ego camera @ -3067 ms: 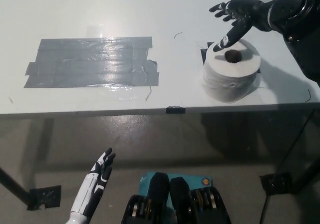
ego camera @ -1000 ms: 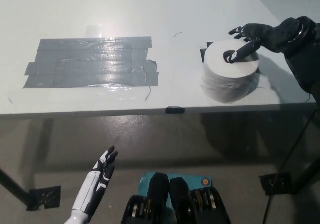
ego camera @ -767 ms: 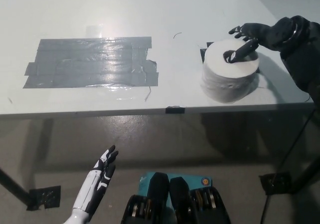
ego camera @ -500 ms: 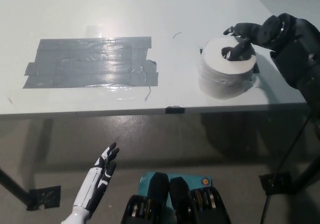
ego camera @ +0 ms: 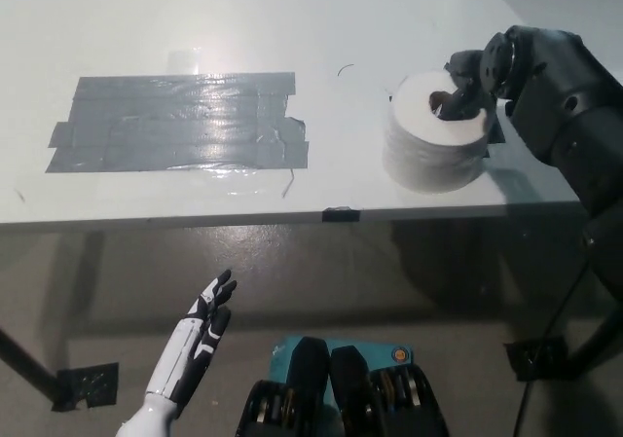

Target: A toilet paper roll is kept on the black spot on the desk infront of the robot and the robot inserts its right thumb into the hole in the centre to grab the roll. Then it passes the roll to a person.

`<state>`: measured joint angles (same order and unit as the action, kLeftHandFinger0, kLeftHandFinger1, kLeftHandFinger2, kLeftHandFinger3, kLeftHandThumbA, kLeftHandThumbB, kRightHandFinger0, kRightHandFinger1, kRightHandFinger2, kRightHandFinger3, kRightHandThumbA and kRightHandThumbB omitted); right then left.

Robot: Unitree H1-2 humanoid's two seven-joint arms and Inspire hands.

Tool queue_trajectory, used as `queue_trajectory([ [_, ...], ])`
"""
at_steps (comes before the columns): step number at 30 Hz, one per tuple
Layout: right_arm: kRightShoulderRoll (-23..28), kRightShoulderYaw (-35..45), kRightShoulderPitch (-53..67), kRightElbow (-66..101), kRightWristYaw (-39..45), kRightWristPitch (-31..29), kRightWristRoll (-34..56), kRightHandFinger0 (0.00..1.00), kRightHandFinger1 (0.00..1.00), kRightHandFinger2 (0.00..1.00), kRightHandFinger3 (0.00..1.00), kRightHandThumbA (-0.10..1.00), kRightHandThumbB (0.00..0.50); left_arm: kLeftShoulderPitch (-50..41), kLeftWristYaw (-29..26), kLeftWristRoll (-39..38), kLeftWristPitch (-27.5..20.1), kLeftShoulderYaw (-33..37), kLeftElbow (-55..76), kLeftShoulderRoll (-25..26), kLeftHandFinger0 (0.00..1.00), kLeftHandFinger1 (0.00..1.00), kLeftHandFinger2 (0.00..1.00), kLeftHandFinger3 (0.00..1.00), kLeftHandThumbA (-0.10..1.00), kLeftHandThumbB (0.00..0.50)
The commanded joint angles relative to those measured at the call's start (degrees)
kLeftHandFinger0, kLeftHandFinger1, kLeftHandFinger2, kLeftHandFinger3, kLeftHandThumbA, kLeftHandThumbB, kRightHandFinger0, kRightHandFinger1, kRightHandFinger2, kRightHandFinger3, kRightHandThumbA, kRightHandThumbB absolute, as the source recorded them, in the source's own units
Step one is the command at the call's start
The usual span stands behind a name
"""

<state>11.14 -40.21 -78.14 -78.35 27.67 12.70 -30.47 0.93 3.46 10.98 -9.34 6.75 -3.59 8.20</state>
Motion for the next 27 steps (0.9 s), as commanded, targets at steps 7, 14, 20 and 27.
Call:
queue_trajectory([
  [7, 2.16, 4.28, 2.68, -0.85, -3.58, -3.02, 1.28, 0.01, 0.26, 0.36, 0.87, -0.10, 0.205, 2.06, 0.74, 0.84, -0.27, 0.00, 1.69, 0.94, 1.00, 1.00, 1.00, 1.00, 1.00, 0.110],
  [14, 4.73, 14.46, 5.44, 0.33, -6.67, -5.20, 7.64, 0.07, 0.51, 0.46, 0.36, -0.10, 0.239, 1.68, 0.28, 1.15, -0.41, -0.12, 1.45, 0.63, 1.00, 1.00, 1.00, 1.00, 1.00, 0.119],
  [20, 5.81, 31.16, 8.61, 2.64, -6.94, -5.51, 18.54, 0.07, 0.63, 1.00, 0.89, -0.10, 0.242, 1.91, -0.27, 1.48, -1.58, -0.30, 0.72, 0.60, 1.00, 1.00, 1.00, 1.00, 1.00, 0.131],
  [27, 3.38, 50.84, 14.55, 9.39, -5.04, -3.12, 32.42, 0.05, 0.58, 1.00, 1.00, -0.10, 0.195, 3.18, -0.59, 1.40, -2.11, -0.63, -0.52, 0.52, 1.00, 1.00, 1.00, 1.00, 1.00, 0.121],
])
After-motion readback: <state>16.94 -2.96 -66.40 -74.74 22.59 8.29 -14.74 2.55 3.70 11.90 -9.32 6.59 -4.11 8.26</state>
